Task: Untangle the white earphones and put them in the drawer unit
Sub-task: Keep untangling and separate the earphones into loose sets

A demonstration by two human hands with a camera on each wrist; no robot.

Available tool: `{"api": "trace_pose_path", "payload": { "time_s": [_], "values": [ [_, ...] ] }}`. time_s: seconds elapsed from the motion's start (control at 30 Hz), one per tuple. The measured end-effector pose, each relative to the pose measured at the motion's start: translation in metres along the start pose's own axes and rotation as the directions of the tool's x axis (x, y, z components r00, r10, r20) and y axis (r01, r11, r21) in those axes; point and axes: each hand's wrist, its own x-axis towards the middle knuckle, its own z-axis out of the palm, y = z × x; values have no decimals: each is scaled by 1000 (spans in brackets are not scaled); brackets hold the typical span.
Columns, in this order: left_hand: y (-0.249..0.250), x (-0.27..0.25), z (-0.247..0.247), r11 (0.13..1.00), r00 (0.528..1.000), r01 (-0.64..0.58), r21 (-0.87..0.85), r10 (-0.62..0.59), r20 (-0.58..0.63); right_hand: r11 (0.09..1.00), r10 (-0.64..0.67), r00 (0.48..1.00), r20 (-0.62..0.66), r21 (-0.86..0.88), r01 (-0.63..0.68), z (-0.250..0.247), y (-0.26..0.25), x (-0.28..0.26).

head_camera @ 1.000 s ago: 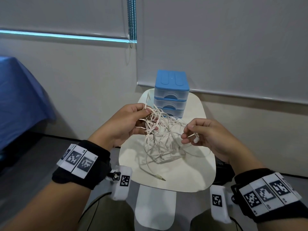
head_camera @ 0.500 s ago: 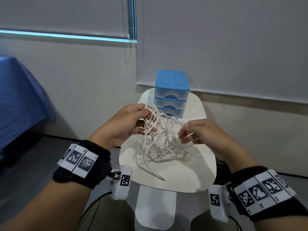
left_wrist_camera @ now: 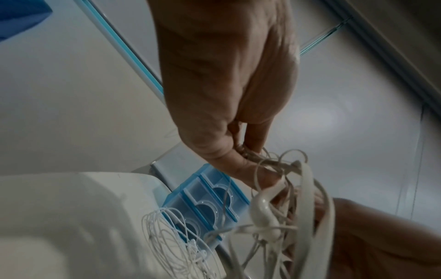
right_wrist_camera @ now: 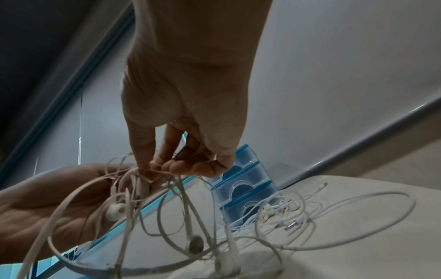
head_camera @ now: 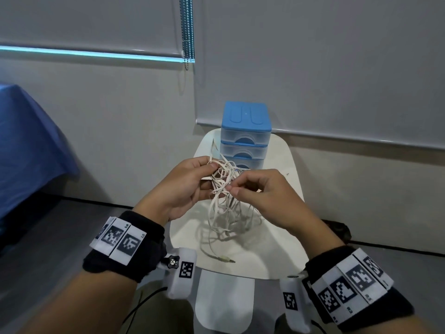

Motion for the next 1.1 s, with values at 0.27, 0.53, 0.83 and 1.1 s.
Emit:
{"api": "trace_pose_path", "payload": {
  "time_s": [0.27,0.53,0.83,1.1],
  "values": [
    [-3,-2,8,997,1000,-7,83,8,-1,998,-63,995,-83,-35,60,-6,-22,3],
    [0,-1,18,974,999,-43,223,41,14,850,41,998,-53,-523,-63,6,-29,16],
    [0,-1,11,968,986,-82,239,45,157,971,241,967,-88,22,-240,-14,-36,16],
    [-5,-2,11,953,976,-107,285,45,215,954,256,949,-182,206,-218,-25,-44,18]
  ]
}}
